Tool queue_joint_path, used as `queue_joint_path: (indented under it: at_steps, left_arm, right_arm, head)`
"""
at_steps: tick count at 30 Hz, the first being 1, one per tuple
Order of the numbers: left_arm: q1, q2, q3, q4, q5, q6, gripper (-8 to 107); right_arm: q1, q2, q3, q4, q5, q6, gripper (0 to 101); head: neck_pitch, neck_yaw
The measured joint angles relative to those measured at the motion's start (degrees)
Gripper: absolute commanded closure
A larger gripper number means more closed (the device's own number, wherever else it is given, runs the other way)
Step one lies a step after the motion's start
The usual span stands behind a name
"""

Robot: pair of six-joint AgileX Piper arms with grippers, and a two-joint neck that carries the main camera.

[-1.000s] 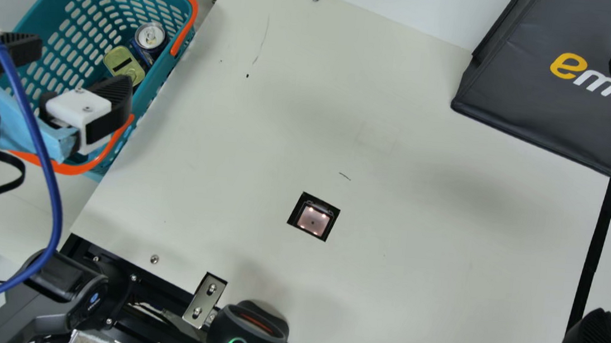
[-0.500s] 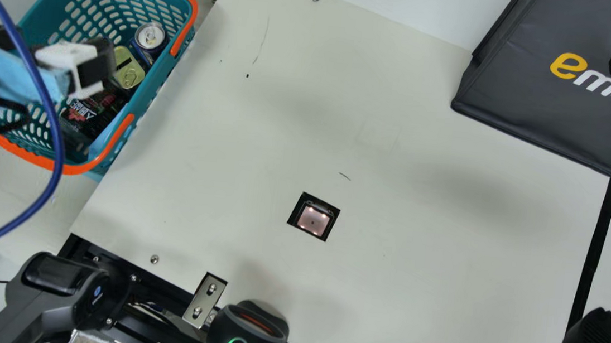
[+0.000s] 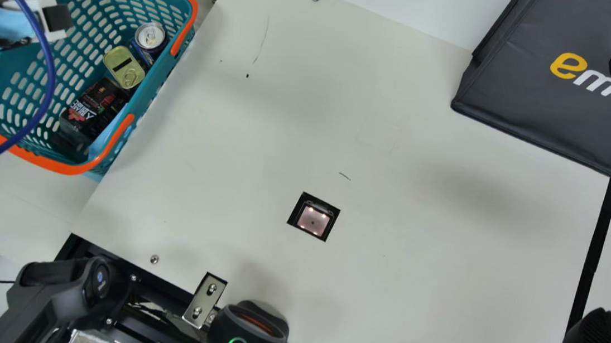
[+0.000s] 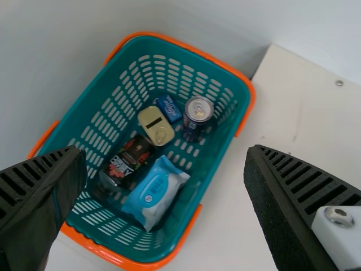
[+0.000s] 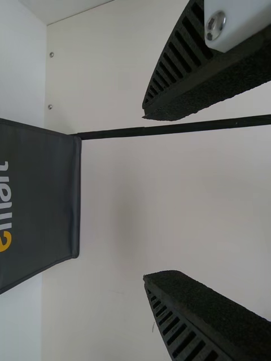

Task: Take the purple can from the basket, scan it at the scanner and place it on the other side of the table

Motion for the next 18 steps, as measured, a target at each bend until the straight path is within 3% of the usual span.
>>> queue_joint_path:
  at_steps: [10, 18]
  left_arm:
    - [8.54, 7.56, 1.76, -2.89, -3.15, 12.30, 9]
    - [9.27, 13.97, 3.74, -0.94, -5.94, 12.47, 9]
  right_arm:
    - [0.00, 0.00, 0.00, 0.00, 0.00, 0.00, 6]
    - [0.00, 0.00, 0.00, 0.00, 0.00, 0.00, 6]
  head:
    - [0.00, 0.00]
    - [0.00, 0.00]
